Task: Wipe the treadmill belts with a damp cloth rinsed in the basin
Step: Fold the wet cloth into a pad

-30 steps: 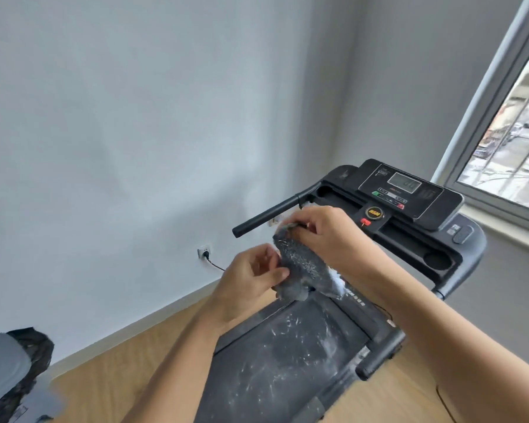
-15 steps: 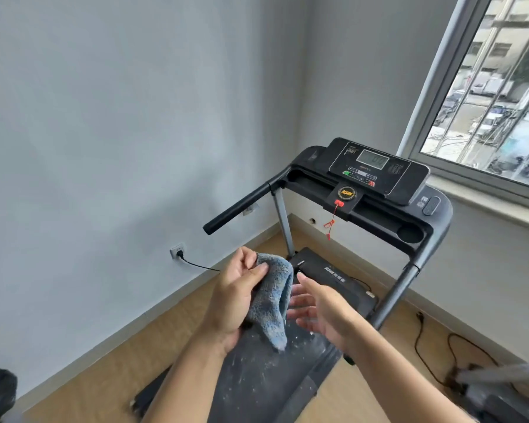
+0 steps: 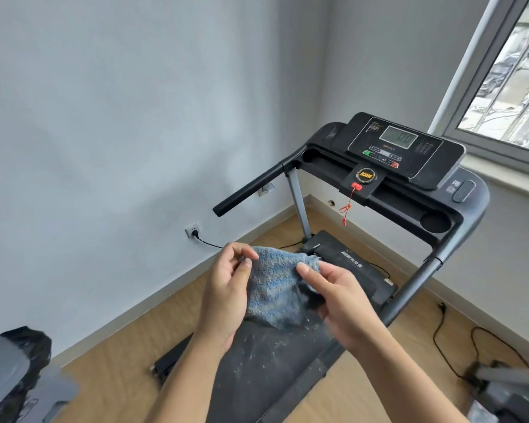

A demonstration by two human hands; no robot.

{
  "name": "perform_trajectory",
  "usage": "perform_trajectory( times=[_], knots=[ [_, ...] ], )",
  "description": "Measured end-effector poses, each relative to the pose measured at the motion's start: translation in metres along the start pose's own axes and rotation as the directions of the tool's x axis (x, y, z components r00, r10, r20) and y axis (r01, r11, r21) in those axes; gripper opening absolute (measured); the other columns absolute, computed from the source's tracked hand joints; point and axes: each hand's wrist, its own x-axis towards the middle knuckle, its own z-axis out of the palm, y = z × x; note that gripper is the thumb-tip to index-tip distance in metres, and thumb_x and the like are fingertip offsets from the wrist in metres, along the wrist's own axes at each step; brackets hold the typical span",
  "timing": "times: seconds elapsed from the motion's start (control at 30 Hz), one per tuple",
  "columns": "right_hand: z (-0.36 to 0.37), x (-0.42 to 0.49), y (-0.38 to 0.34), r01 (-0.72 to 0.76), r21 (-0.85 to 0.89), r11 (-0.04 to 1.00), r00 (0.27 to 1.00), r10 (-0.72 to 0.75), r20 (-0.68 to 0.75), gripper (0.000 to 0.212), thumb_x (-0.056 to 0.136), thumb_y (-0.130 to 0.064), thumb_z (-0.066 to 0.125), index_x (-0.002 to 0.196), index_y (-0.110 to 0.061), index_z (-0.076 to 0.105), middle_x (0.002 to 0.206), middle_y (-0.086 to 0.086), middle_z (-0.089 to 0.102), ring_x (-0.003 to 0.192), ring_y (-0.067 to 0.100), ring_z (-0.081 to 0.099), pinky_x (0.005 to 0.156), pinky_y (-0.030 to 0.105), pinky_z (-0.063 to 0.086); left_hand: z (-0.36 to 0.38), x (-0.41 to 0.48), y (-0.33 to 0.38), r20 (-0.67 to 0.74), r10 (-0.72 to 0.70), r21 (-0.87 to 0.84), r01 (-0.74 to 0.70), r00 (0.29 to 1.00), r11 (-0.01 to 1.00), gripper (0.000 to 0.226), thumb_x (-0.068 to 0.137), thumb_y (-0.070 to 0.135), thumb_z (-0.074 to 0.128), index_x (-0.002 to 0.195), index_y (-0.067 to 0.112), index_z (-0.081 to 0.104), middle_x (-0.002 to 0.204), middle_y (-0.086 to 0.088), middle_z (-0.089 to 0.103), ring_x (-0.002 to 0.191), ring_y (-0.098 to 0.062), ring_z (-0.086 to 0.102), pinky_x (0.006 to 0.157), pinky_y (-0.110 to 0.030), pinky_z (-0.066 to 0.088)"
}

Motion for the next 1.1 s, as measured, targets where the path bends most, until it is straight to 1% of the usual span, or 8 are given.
perform_trajectory(
  times=[0.1,0.23,0.43,0.67,0.8,0.9,1.0,1.1],
  knots=[
    [-0.016,0.003,-0.010,0.125,-0.266,0.956,0.991,-0.134,-0.017,0.074,0.083,-0.061,0.083,0.096,0.010,0.066,0.094,0.043,0.060,0.079,0.028,0.055,0.077,0.050,0.045,-0.008,0.001,0.011,0.055,0.000,0.075,-0.005,0.998,0.997,0.019,0.099,0.012,0.064,0.091,0.028,0.069,0.093,0.007,0.070,0.092,-0.013,0.065,0.081,-0.030,0.052],
    [-0.027,-0.004,-0.036,0.215,-0.403,0.889,0.966,-0.254,-0.045,0.044,0.085,-0.054,0.080,0.080,-0.010,0.079,0.072,0.012,0.070,0.065,0.025,0.054,0.060,0.049,0.046,-0.020,0.005,0.018,0.257,-0.056,0.181,0.009,0.965,0.983,0.046,0.075,0.034,0.089,0.117,0.034,0.072,0.110,0.004,0.074,0.104,-0.022,0.073,0.092,-0.048,0.062],
    [-0.037,-0.013,-0.048,0.313,-0.431,0.846,0.931,-0.364,-0.039,0.020,0.087,-0.039,0.078,0.080,-0.021,0.084,0.072,0.010,0.073,0.068,0.015,0.060,0.063,0.041,0.050,-0.009,0.010,0.030,0.116,-0.097,0.379,0.046,0.989,0.924,0.046,0.071,0.031,0.097,0.108,0.043,0.073,0.101,0.012,0.077,0.093,-0.015,0.074,0.089,-0.044,0.062],
    [-0.051,-0.019,-0.050,0.354,-0.275,0.894,0.906,-0.401,-0.138,0.020,0.086,-0.031,0.078,0.092,-0.014,0.084,0.089,0.027,0.074,0.080,0.026,0.064,0.079,0.053,0.055,0.006,0.007,0.046,0.094,-0.114,0.114,0.103,0.989,0.988,0.027,0.073,0.018,0.094,0.094,0.032,0.083,0.094,-0.001,0.081,0.092,-0.025,0.078,0.081,-0.042,0.064],
    [-0.062,-0.019,-0.057,0.413,-0.382,0.827,0.862,-0.490,-0.130,0.013,0.087,-0.026,0.079,0.082,-0.015,0.083,0.086,0.011,0.074,0.079,0.017,0.065,0.069,0.043,0.055,0.016,0.008,0.060,0.012,0.060,0.364,-0.060,0.998,0.930,0.016,0.076,0.029,0.093,0.085,0.034,0.082,0.084,0.017,0.078,0.084,-0.008,0.075,0.068,-0.024,0.061],
    [-0.068,-0.019,-0.068,0.488,-0.367,0.792,0.817,-0.562,-0.126,0.012,0.089,-0.016,0.077,0.082,-0.007,0.081,0.109,0.004,0.072,0.100,0.012,0.068,0.076,0.023,0.057,0.018,0.013,0.071,0.065,0.247,0.449,-0.249,0.967,0.858,0.018,0.076,0.040,0.090,0.083,0.032,0.075,0.092,0.015,0.069,0.090,-0.005,0.068,0.067,-0.016,0.055],
    [-0.066,-0.019,-0.083,0.534,-0.347,0.771,0.787,-0.603,-0.130,0.016,0.096,-0.023,0.070,0.090,-0.011,0.077,0.094,0.005,0.076,0.083,0.023,0.069,0.070,0.031,0.057,0.019,0.020,0.082,0.228,0.313,0.282,-0.371,0.922,0.885,0.024,0.087,0.040,0.084,0.089,0.024,0.066,0.109,0.006,0.065,0.110,-0.016,0.066,0.088,-0.022,0.053],
    [-0.054,-0.009,-0.091,0.537,-0.475,0.697,0.741,-0.659,-0.130,0.022,0.105,-0.032,0.057,0.090,-0.016,0.063,0.073,0.000,0.062,0.064,0.018,0.053,0.060,0.033,0.047,0.033,0.031,0.082,0.382,0.175,-0.126,-0.136,0.908,0.983,0.024,0.096,0.023,0.073,0.093,0.010,0.053,0.105,-0.005,0.071,0.103,-0.018,0.069,0.088,-0.033,0.056]
  ],
)
